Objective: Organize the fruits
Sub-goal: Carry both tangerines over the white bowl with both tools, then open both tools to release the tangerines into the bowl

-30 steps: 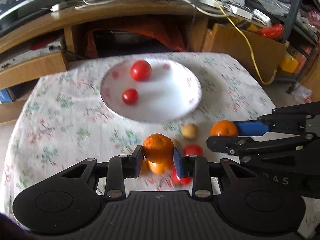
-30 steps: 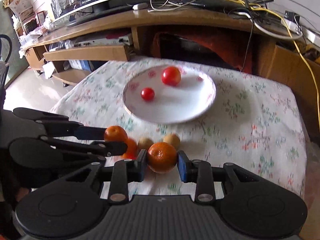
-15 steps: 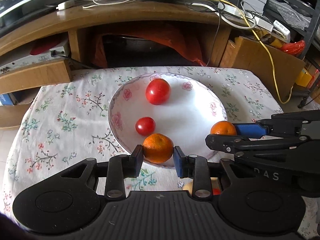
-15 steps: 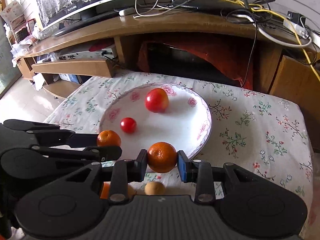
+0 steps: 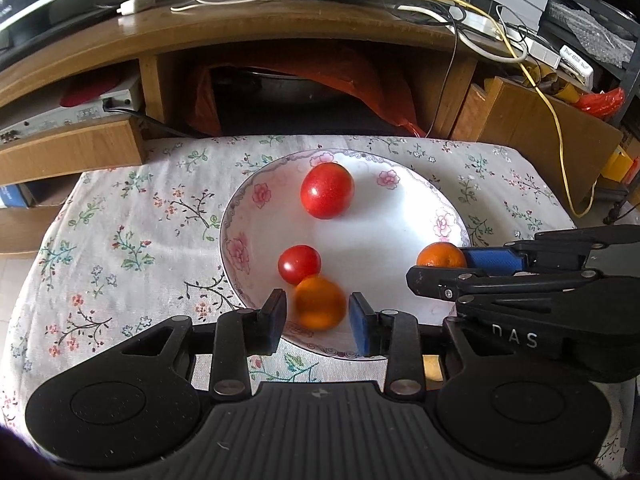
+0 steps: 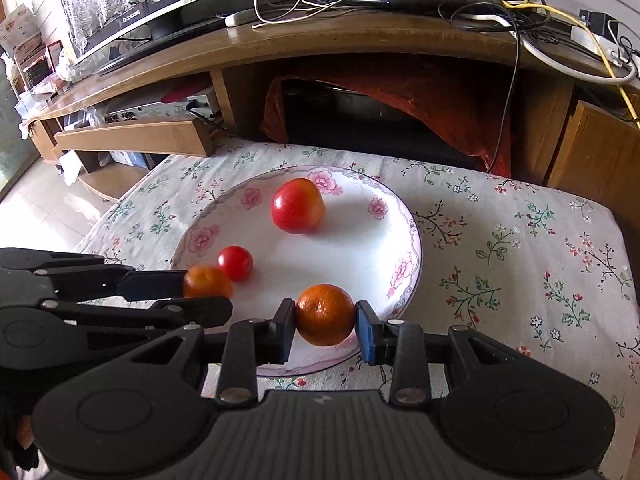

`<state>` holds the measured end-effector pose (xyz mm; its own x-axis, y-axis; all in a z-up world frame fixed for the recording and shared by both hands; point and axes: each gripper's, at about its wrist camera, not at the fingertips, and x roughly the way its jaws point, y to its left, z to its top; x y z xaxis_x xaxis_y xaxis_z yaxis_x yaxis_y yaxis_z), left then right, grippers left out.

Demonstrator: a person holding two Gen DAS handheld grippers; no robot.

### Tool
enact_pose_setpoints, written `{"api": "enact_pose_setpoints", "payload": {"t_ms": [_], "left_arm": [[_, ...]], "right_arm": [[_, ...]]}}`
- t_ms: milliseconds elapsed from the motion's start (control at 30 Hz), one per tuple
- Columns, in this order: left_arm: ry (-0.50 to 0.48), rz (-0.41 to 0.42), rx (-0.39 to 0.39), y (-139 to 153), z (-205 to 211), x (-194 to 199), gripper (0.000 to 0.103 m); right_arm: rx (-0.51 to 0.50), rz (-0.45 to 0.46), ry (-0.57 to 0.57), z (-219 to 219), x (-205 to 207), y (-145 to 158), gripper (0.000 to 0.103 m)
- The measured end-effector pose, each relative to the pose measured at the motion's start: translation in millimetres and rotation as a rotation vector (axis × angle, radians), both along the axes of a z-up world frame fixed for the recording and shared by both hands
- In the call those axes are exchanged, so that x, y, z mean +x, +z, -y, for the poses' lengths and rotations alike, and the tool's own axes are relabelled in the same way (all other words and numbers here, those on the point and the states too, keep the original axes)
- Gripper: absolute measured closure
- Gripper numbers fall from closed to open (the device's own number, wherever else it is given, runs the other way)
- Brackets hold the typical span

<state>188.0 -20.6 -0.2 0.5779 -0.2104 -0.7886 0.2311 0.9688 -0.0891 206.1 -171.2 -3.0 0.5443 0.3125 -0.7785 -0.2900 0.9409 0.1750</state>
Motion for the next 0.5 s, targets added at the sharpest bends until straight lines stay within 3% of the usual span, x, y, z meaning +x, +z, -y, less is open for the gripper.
{"api": "enact_pose_setpoints", "payload": {"t_ms": [100, 500], "left_arm": [[0.002, 0.01, 0.001, 2.9, 0.2, -0.9, 0.05], [0.015, 0.038, -0.026, 14.3, -1.6, -4.7, 0.045]], "right_arm": [[0.0, 0.005, -0.007, 0.6, 0.0, 0.3, 0.078], [0.026, 0.034, -0.02, 4.7, -3.5, 13.6, 0.078]]}}
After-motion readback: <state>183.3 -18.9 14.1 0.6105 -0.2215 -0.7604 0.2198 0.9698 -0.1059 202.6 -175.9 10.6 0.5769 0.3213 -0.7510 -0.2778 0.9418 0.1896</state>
